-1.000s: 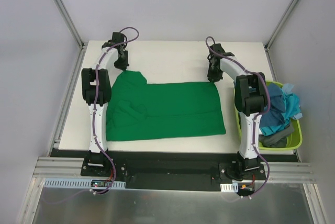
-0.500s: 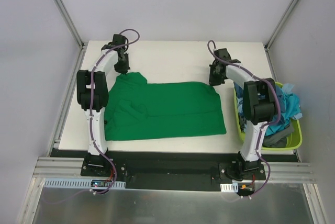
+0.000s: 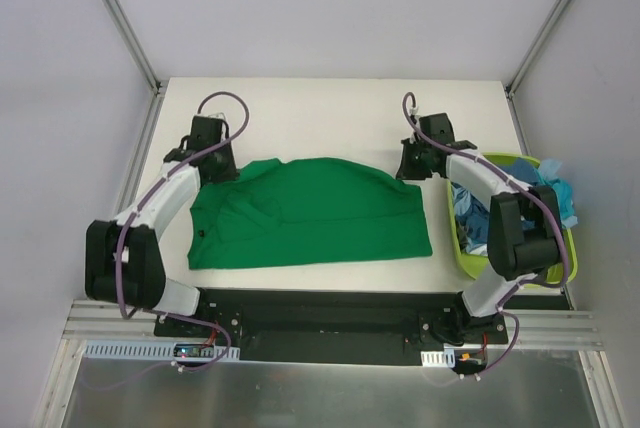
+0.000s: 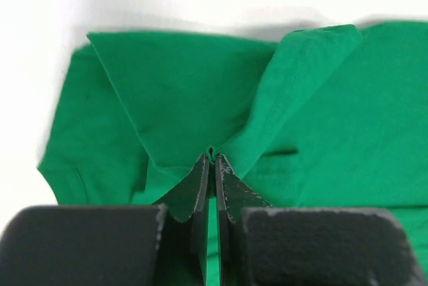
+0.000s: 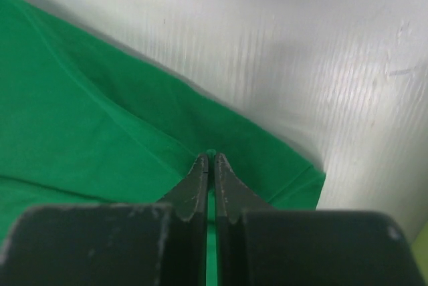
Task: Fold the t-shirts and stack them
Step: Fold the other side of the tshirt into a rectangle
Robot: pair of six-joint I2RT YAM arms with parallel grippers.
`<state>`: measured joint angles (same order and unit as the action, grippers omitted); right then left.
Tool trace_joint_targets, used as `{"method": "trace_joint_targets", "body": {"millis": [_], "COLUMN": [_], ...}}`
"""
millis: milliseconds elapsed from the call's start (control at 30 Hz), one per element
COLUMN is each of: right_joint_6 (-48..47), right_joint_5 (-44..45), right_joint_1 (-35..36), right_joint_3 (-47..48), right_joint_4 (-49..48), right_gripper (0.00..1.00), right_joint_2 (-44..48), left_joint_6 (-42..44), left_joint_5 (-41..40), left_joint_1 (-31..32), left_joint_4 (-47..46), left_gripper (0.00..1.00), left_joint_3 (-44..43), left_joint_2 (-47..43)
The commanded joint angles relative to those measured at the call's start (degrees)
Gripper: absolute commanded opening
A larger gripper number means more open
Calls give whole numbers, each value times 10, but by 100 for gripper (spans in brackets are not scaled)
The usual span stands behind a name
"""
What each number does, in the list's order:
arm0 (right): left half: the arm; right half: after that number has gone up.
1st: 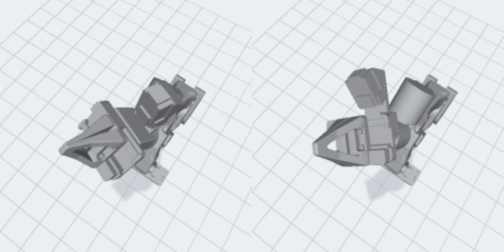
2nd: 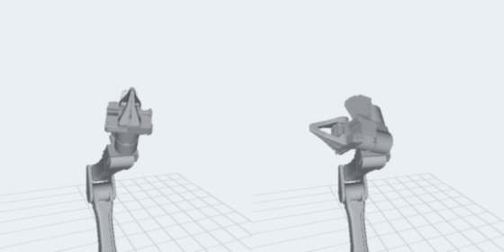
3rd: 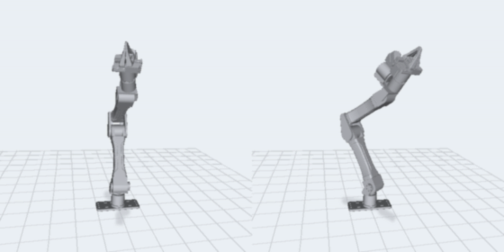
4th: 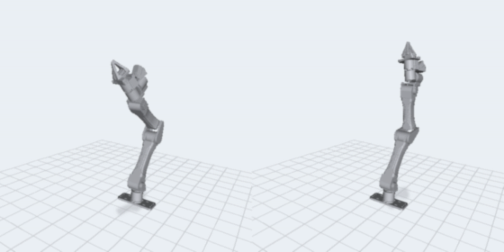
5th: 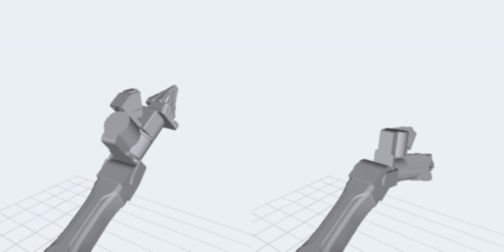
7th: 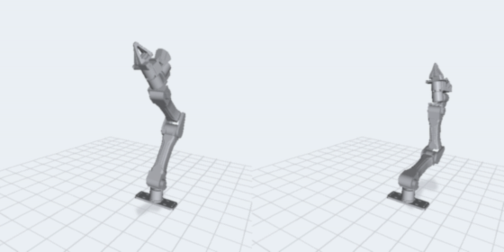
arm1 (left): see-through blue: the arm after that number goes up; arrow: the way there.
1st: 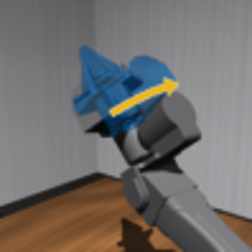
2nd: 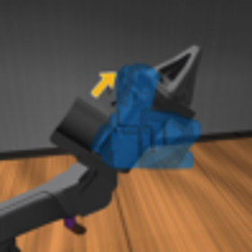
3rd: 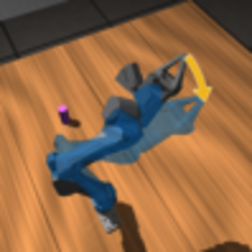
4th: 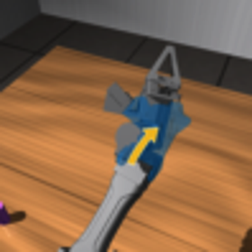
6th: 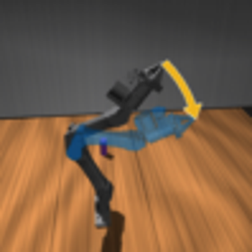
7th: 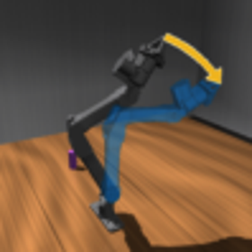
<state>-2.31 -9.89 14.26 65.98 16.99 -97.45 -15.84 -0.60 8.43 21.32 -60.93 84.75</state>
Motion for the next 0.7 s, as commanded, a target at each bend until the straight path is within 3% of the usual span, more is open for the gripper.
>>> {"method": "trace_joint_targets", "body": {"millis": [0,267,467,667], "right_joint_6": [-9,-28,-38,-37], "right_joint_5": [3,26,39,40], "right_joint_1": [4,2,-5,-20], "right_joint_3": [-44,-80,-86,-81], "right_joint_4": [-17,15,25,25], "right_gripper": [1,2,2,2], "right_joint_2": [74,131,132,125], "left_joint_6": [-67,-133,-160,-189], "left_joint_5": [-16,-81,-134,-173], "left_joint_1": [16,21,21,20], "left_joint_4": [-48,-52,-44,-28], "left_gripper": [0,0,0,0], "left_joint_3": [97,216,248,249], "left_joint_2": [-102,-267,-360,-392]}}
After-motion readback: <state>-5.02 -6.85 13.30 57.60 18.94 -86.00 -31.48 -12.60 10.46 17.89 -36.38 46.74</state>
